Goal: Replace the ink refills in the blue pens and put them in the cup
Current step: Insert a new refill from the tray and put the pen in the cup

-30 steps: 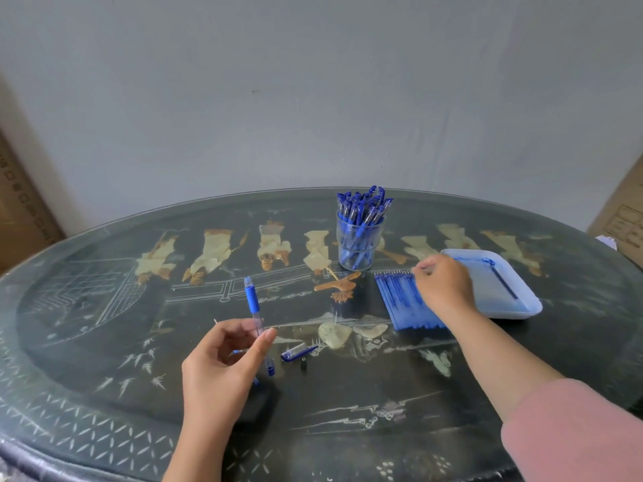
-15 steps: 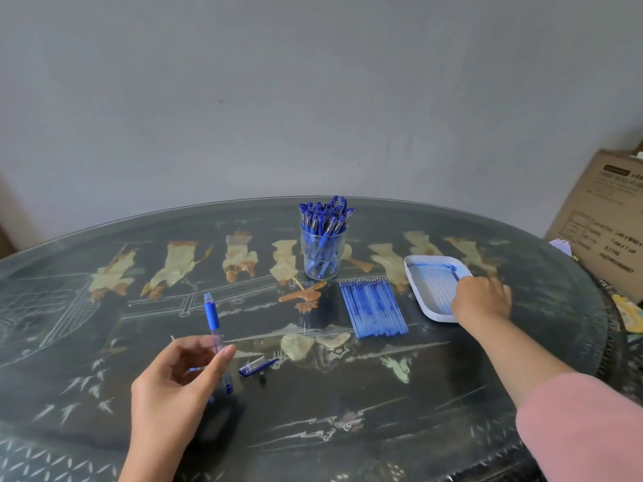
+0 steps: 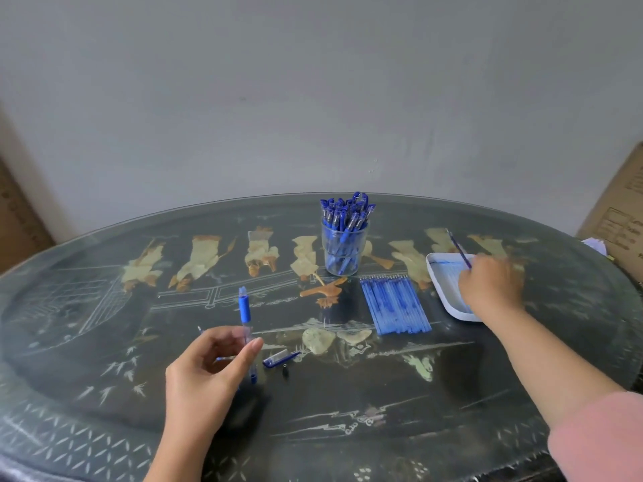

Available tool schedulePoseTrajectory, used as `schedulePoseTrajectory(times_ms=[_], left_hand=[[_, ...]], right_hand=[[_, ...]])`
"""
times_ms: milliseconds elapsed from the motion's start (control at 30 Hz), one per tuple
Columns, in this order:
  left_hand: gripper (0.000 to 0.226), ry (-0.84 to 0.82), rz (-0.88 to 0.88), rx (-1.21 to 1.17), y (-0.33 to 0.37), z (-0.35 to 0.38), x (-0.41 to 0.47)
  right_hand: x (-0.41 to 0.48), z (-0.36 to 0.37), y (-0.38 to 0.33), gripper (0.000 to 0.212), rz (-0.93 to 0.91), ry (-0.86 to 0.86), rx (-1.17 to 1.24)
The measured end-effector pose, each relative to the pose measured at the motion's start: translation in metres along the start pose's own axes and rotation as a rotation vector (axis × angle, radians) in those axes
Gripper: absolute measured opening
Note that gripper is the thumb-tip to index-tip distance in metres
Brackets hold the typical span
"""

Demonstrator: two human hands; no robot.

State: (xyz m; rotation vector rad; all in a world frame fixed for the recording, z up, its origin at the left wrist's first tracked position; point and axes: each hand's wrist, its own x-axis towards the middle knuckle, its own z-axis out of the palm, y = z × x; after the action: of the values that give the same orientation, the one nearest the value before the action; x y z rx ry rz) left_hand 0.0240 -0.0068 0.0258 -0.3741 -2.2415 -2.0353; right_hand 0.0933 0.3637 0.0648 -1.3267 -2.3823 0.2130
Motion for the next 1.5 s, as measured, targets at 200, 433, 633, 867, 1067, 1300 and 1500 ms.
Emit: schedulePoseTrajectory(times_ms=[200, 433, 633, 867, 1067, 1300, 1500], left_hand=[[0.016, -0.006, 0.021, 0.01, 0.003, -0.002, -0.002], [0.018, -0.023, 0.004, -0.032, 0.002, -0.005, -0.002], [0.019, -0.027, 0.023, -0.02, 0.001, -0.006, -0.001], [0.018, -0.036, 0.044, -0.006, -0.002, -0.007, -0.001], [0.017, -0.045, 0.07, 0.03, -0.002, -0.008, -0.001], [0.018, -0.023, 0.063, 0.006, -0.002, -0.007, 0.0], [0.019, -0.011, 0.061, -0.023, -0.004, -0.008, 0.0]], right_hand=[[-0.095, -0.052, -0.096, 0.015, -0.187, -0.322, 1.178], [-0.158, -0.052, -0.159, 0.011, -0.198, -0.735, 1.539], [-0.165, -0.052, -0.174, 0.011, -0.238, -0.741, 1.488], [-0.165, -0.051, -0.176, 0.011, -0.272, -0.716, 1.43], [-0.161, -0.049, -0.179, 0.012, -0.462, -0.582, 1.229], [-0.159, -0.046, -0.182, 0.008, -0.502, -0.57, 1.144], [-0.163, -0.033, -0.179, 0.006, -0.544, -0.607, 1.007]])
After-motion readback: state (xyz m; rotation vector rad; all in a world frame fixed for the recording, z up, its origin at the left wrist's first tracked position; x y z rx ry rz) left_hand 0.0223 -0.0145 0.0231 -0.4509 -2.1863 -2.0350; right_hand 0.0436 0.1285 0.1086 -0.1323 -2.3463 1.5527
